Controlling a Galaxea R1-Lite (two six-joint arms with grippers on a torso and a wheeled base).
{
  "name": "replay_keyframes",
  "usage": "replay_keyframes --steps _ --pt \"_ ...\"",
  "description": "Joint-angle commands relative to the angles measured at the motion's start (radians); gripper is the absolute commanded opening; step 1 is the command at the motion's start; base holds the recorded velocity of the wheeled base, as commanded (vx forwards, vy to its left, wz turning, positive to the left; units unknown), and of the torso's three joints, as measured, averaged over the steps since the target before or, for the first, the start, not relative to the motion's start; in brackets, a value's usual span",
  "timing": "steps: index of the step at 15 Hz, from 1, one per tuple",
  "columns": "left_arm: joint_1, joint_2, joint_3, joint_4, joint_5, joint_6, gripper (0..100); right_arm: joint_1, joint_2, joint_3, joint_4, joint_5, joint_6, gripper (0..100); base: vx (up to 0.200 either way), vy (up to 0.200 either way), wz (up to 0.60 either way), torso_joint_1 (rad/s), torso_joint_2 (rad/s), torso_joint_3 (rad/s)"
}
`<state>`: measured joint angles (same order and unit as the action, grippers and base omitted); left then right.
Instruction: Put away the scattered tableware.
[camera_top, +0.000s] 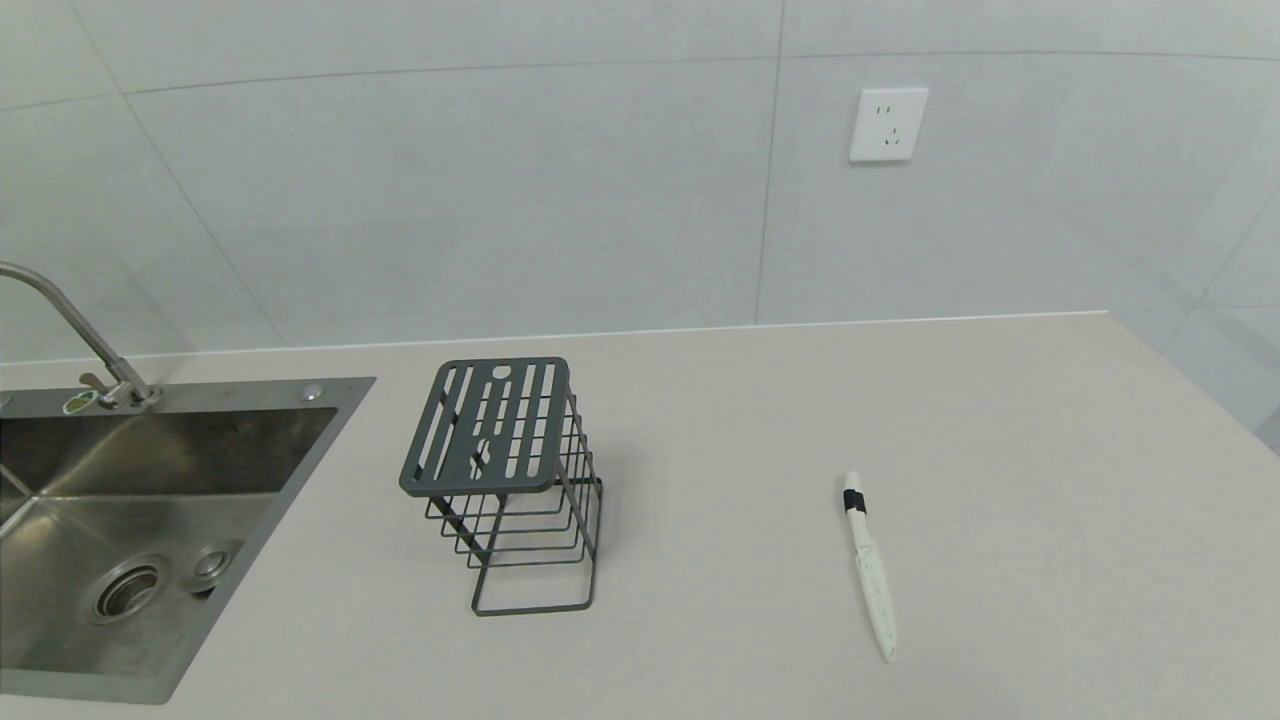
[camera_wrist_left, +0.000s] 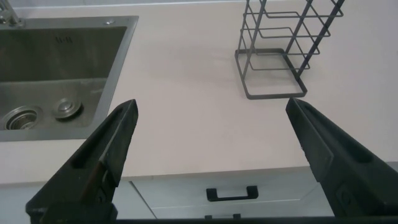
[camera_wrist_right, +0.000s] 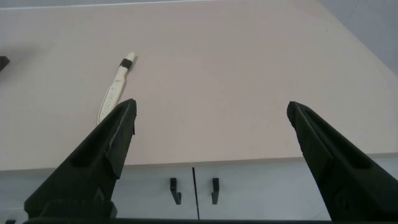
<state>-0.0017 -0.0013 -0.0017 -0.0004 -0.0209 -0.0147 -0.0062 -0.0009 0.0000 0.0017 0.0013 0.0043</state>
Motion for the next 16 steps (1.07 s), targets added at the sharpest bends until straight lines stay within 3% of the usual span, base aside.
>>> replay_keyframes --steps 1,4,10,16 --pt "0.000 0.001 0.000 0.000 0.001 -0.002 100 0.000 0.001 0.000 0.000 0.000 0.000 100 0.000 0.000 0.00 0.000 0.00 0.000" --pt "0.000 0.001 0.000 -0.001 0.001 -0.004 100 0.000 0.001 0.000 0.000 0.000 0.005 100 0.000 0.000 0.00 0.127 -0.04 0.098" --pt "0.000 0.001 0.000 0.000 0.001 -0.004 100 0.000 0.001 0.000 0.001 0.006 -0.004 100 0.000 0.000 0.00 0.299 -0.11 0.184" --pt "0.000 0.001 0.000 0.000 0.001 -0.004 100 0.000 0.001 0.000 -0.029 0.049 -0.023 100 0.000 0.000 0.00 0.036 -0.01 0.019"
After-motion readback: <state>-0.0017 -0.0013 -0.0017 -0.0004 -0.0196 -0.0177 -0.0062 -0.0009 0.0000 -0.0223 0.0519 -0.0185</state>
